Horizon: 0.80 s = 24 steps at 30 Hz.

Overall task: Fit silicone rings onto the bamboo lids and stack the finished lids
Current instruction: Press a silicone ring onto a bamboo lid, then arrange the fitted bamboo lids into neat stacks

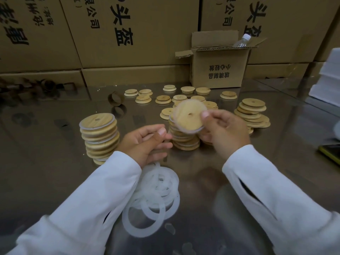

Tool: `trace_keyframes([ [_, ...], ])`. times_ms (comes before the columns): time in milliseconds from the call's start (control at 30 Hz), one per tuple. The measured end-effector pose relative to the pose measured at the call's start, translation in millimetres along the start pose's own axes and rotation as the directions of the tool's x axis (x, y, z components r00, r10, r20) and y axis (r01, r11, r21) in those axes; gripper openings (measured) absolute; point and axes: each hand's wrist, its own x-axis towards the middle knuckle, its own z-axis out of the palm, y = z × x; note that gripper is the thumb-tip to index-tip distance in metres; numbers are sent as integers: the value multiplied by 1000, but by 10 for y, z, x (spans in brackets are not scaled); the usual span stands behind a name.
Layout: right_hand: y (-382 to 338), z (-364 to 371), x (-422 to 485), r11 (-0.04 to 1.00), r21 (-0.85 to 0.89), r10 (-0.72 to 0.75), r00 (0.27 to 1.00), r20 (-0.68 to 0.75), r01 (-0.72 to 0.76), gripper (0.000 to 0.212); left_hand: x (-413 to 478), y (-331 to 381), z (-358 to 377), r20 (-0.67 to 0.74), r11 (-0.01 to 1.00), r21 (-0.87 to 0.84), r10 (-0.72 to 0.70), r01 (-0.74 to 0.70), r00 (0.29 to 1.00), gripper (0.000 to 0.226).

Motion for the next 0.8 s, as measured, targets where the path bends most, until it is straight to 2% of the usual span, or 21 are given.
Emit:
trace_keyframes([
  [100, 60, -159, 196, 995, 53, 100, 965, -243, -90, 19, 11, -10, 0, -19, 1000, 18, 7, -7, 1000, 42],
  [167, 141, -224, 298, 985, 57, 173, 928, -330, -163, 25, 9, -13, -4, -26, 1000, 21, 7, -6, 1000, 41],
  [267, 265, -246, 379, 967, -12, 235, 914, -331, -253, 30, 6, -16, -7, -30, 1000, 11, 4, -3, 1000, 42],
  [333, 324, -249, 400, 962, -89, 222, 925, -309, -260, 32, 5, -16, -9, -37, 1000, 7, 1, -1, 999, 41],
  [467, 363, -241, 405, 936, -316, 67, 958, -277, -156, 25, -1, -18, -4, -48, 1000, 10, 1, 0, 999, 37],
  [633, 366, -369, 536, 933, -359, -178, 909, -377, 34, 15, 11, -21, 7, -46, 1000, 24, -15, 16, 999, 23],
  [733, 300, -527, 754, 833, -543, -349, 860, -372, 104, 24, 18, -37, 15, -48, 999, 24, -22, 23, 999, 17],
  [800, 235, -635, 951, 744, -666, -373, 864, -338, 60, 31, 27, -48, 16, -44, 999, 24, -24, 25, 999, 20],
])
